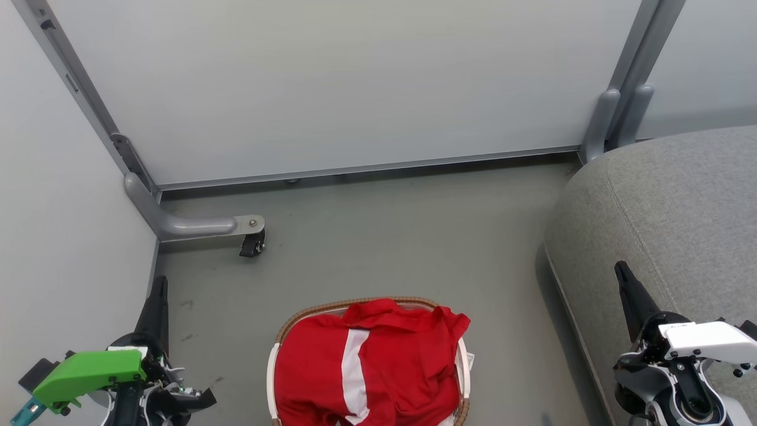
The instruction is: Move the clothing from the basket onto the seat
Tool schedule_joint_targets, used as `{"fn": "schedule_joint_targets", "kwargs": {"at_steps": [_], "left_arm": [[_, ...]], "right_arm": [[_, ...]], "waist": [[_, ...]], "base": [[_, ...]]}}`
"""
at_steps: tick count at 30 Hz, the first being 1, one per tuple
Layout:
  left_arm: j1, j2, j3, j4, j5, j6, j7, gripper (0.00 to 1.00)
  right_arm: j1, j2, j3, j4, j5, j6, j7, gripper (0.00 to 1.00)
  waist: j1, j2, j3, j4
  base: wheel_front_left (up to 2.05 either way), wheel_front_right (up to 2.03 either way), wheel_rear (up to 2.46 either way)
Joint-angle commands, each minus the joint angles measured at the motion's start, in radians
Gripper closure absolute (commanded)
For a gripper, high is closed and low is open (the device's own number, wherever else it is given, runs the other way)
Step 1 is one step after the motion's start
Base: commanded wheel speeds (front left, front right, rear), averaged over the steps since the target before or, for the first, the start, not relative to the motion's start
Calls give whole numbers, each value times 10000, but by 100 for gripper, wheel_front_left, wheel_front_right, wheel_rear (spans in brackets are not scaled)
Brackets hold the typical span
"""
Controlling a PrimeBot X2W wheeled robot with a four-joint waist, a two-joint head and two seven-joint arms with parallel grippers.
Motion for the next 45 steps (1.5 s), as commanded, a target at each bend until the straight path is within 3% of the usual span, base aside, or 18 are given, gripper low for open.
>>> {"fn": "schedule_joint_targets", "kwargs": {"at_steps": [1,16,17,18,19,26,45], "left_arm": [[-93,67,16,-6,-29,-58,24,100],[-93,67,16,-1,-29,-58,24,100],[0,0,0,2,0,0,-1,0],[11,-9,-1,42,5,4,-11,100],[59,-30,-7,139,4,6,-13,0],[70,23,-27,354,650,2,-331,0],[-186,248,-600,467,4991,-8,-1186,0]], "right_arm": [[112,-59,-10,-32,33,0,5,100],[112,-59,-8,-33,33,0,5,100],[0,0,0,0,-1,0,-2,0],[2,10,4,38,-8,0,-5,100],[28,40,7,130,-5,-2,-4,0],[0,-84,224,258,-530,-2,-324,0],[-545,-366,674,313,-4532,-1,-1183,0]], "waist": [[0,0,0,0],[0,0,0,0],[0,0,0,0],[0,0,1,0],[0,0,1,0],[0,0,11,1],[0,0,110,56]], "base": [[0,0,0],[0,0,0],[0,0,0],[0,0,0],[0,0,0],[0,0,0],[0,0,0]]}}
